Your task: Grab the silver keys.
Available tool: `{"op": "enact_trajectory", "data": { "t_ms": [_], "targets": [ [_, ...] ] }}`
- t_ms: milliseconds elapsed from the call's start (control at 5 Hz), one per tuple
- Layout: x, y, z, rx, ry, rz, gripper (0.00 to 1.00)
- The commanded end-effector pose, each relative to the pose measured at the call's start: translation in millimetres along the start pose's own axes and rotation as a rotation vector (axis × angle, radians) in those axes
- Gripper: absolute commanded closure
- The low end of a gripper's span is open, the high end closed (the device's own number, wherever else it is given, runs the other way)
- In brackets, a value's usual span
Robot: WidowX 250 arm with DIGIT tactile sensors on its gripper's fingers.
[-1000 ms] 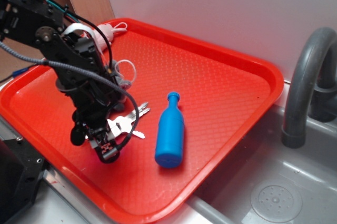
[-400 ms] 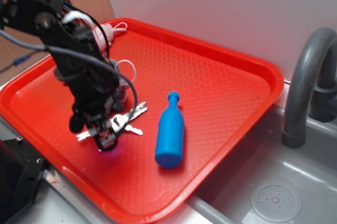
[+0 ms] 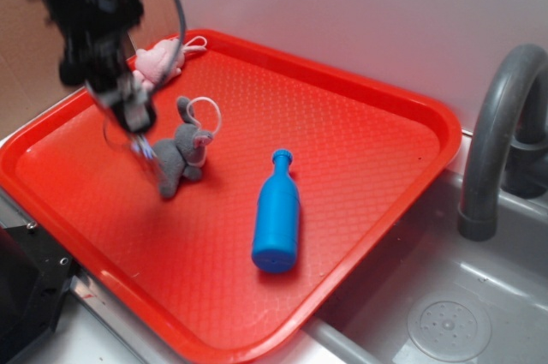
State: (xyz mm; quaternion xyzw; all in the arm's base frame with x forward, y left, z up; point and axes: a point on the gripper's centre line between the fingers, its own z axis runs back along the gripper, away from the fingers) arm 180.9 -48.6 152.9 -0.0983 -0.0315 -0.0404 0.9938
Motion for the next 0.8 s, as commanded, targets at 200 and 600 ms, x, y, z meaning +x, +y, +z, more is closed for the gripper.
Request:
{"op": "enact_trajectory", "data": {
  "t_ms": [200, 600],
  "targets": [
    [52, 11, 149, 0.055, -0.074, 0.212, 1.00],
    [50, 3, 147, 0.072, -0.077, 0.226, 1.00]
  ]
}}
